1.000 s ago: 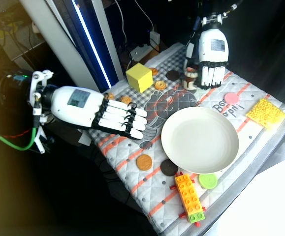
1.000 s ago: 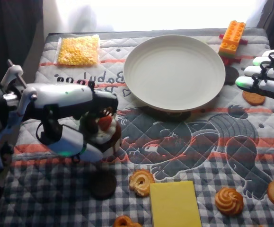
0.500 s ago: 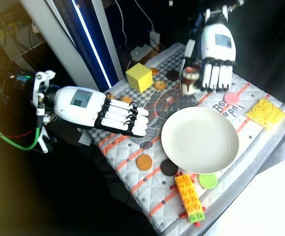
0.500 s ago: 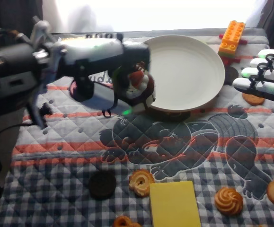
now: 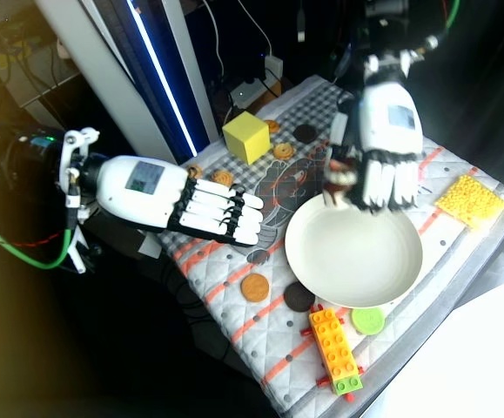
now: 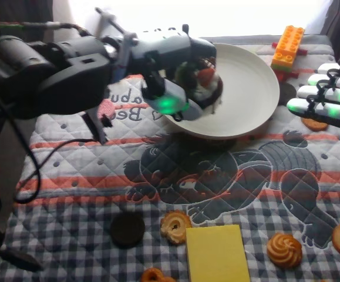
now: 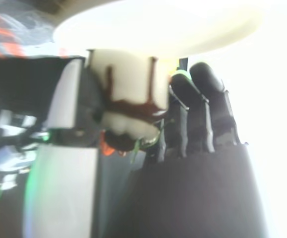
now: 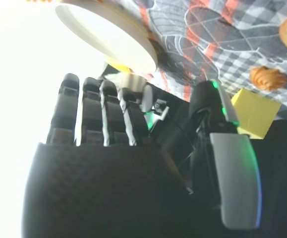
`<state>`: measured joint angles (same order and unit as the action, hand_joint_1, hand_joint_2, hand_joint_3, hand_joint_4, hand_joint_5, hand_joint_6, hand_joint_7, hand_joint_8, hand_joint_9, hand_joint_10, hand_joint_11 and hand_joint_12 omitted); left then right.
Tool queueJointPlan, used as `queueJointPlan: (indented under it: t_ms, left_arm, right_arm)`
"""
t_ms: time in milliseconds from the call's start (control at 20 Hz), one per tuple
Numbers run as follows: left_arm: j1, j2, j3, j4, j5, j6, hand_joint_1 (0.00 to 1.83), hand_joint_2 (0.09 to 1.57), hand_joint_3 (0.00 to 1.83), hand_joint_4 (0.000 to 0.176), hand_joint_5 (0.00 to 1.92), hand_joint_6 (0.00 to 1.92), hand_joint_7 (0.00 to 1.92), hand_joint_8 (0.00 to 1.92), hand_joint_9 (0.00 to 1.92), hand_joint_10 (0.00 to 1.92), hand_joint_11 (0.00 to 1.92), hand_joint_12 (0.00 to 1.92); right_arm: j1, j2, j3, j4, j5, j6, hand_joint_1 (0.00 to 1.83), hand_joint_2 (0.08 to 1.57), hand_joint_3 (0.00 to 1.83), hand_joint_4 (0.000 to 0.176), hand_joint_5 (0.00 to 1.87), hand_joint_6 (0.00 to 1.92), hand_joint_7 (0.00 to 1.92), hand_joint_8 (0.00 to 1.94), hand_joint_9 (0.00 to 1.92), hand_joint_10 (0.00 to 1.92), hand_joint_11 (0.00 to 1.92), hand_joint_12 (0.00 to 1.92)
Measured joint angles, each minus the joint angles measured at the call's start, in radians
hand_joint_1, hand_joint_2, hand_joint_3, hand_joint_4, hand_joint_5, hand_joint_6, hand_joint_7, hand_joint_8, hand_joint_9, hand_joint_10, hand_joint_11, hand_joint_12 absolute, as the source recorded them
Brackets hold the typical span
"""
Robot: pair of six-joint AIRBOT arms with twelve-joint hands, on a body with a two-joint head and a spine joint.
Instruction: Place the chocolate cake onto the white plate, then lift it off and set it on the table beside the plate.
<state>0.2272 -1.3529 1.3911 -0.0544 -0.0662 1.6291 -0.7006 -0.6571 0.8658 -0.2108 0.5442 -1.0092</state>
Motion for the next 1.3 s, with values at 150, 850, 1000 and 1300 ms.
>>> queueJointPlan:
  t_ms: [150, 850, 1000, 1300]
  left_arm:
    - [0.0, -0.062, 0.05, -0.085, 0.03, 0.055, 1.25, 1.16, 0.0, 0.0, 0.33, 1.27, 0.28, 1.36, 0.27, 1.55, 0.28, 1.8]
    - [0.03, 0.011, -0.001, -0.174, -0.016, 0.058, 0.85, 1.0, 0.0, 0.176, 0.0, 0.0, 0.0, 0.0, 0.0, 0.0, 0.0, 0.0]
    - [0.057, 0.135, -0.111, -0.126, -0.107, 0.052, 0.77, 0.99, 0.0, 0.176, 0.0, 0.0, 0.0, 0.0, 0.0, 0.0, 0.0, 0.0]
    - [0.151, 0.299, -0.242, 0.146, -0.305, -0.312, 0.67, 1.02, 0.0, 0.176, 0.0, 0.0, 0.0, 0.0, 0.0, 0.0, 0.0, 0.0]
  right_arm:
    - [0.0, -0.002, 0.002, 0.0, 0.0, 0.0, 0.36, 1.24, 0.0, 0.0, 0.0, 0.0, 0.0, 0.0, 0.0, 0.0, 0.0, 0.0]
    - [0.0, -0.002, 0.008, 0.005, -0.005, 0.003, 0.45, 1.21, 0.0, 0.0, 0.0, 0.0, 0.0, 0.0, 0.0, 0.0, 0.0, 0.0]
    - [0.0, 0.003, 0.004, 0.007, -0.004, 0.011, 0.5, 1.22, 0.0, 0.0, 0.0, 0.0, 0.0, 0.0, 0.0, 0.0, 0.0, 0.0]
    - [0.0, 0.008, 0.013, 0.005, 0.029, 0.077, 0.53, 1.24, 0.0, 0.0, 0.0, 0.0, 0.0, 0.0, 0.0, 0.0, 0.0, 0.0]
